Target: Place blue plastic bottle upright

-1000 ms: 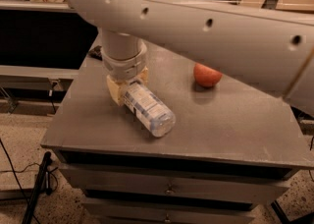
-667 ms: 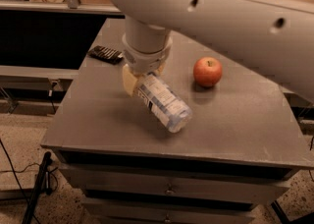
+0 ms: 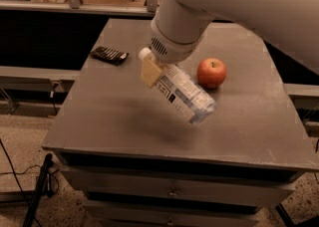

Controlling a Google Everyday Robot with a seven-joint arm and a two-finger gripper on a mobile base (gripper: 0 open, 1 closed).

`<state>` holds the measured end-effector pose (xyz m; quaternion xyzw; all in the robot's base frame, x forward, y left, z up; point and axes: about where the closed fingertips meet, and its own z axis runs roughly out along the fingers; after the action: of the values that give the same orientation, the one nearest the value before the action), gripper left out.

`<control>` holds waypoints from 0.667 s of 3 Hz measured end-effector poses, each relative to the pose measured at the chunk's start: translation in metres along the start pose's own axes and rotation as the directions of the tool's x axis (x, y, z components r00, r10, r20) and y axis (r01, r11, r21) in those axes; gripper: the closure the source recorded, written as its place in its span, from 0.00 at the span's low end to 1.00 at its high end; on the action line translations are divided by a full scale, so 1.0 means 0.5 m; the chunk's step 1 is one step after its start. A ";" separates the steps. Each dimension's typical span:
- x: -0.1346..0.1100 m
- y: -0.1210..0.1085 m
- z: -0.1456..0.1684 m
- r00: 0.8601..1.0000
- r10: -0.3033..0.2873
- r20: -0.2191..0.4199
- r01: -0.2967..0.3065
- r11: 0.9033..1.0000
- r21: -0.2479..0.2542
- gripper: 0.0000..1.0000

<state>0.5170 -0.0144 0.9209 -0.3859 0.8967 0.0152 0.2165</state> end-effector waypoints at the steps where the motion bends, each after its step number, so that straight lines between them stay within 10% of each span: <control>1: 0.000 0.001 0.000 1.000 0.004 0.000 -0.004 1.000 0.000 1.00; 2: -0.005 0.000 -0.009 1.000 -0.005 0.021 0.005 1.000 -0.014 1.00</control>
Offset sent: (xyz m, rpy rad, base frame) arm 0.0019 0.0009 0.0117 0.0573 -0.0142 0.0403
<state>0.5171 -0.0134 0.9260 -0.3894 0.8932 0.0249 0.2233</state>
